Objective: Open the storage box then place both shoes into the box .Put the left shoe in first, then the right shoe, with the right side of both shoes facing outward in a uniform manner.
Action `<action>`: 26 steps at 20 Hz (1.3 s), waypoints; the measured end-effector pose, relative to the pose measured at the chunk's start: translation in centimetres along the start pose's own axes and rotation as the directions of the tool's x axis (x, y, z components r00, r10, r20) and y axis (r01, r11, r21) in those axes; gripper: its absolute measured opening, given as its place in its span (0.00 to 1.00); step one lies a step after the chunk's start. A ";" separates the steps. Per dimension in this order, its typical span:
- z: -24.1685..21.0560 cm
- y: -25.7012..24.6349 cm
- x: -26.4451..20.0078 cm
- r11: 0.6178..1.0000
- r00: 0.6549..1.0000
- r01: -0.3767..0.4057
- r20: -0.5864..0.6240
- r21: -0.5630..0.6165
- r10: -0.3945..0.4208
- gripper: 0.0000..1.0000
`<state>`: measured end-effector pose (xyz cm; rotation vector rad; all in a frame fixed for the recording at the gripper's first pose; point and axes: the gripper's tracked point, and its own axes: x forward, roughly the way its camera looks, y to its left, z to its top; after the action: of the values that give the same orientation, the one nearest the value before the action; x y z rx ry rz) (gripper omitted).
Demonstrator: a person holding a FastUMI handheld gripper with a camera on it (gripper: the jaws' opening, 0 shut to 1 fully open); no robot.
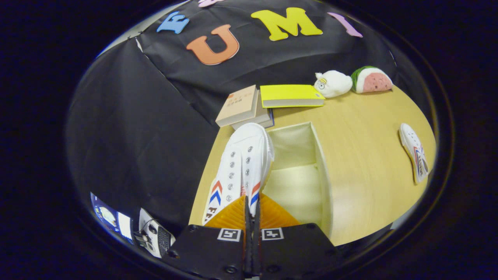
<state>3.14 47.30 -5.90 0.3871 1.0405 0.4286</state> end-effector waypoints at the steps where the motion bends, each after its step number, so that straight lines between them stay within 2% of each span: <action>1: -0.5 -0.1 0.8 1.000 1.000 0.018 -0.011 0.007 -0.018 0.06; 7: -2.9 -0.7 5.1 0.996 0.993 0.082 -0.089 0.022 -0.080 0.06; 9: -3.9 -0.3 5.8 0.997 0.989 0.066 -0.135 0.026 -0.062 0.08; 12: -3.0 0.2 5.8 1.000 0.992 0.021 -0.124 0.018 -0.018 0.24; 14: -2.2 0.6 4.6 1.000 0.994 0.004 -0.105 -0.016 -0.006 0.44; 16: -1.3 0.3 3.1 0.997 0.997 0.003 -0.078 -0.077 -0.009 0.63; 19: 0.5 -1.0 0.3 0.978 1.000 0.022 0.012 -0.208 -0.020 0.81; 21: 1.7 -1.9 -2.3 0.957 0.997 0.041 0.081 -0.286 -0.018 0.82; 26: 4.3 -6.2 -9.0 0.913 0.973 0.109 0.232 -0.394 -0.016 0.86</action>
<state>3.94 36.91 -0.43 0.0267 0.7170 0.5169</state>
